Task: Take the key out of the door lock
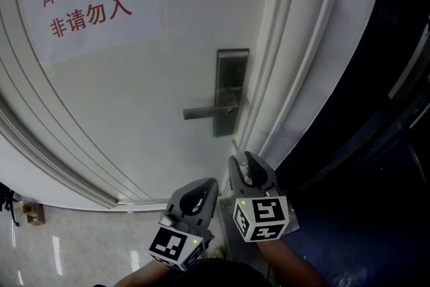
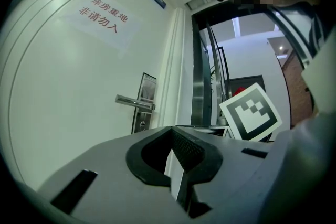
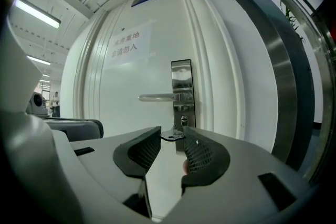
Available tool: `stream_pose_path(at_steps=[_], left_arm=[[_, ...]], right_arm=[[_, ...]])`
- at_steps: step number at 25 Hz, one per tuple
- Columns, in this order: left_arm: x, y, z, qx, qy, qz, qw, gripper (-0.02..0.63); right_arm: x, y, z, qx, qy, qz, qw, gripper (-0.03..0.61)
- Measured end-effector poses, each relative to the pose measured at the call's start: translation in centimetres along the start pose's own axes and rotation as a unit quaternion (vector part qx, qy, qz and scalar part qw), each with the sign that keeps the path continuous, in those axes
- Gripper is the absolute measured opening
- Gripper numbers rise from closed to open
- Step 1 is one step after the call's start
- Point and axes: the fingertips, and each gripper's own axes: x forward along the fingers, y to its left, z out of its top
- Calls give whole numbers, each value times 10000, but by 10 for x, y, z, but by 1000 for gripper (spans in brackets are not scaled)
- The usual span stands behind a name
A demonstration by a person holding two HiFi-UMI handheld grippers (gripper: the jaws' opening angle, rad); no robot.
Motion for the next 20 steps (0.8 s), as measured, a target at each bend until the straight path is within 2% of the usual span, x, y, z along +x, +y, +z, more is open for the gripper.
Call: stream_pose_path(at_steps=[8, 20], left_arm=[[1, -1, -1, 48, 89, 47, 9999, 3], [-1, -7, 8, 127, -48, -91, 9999, 3]], right_arm=[[-5, 5, 0, 31, -9, 52, 10000, 138], [-8, 8, 8, 34, -100, 36, 9999, 138]])
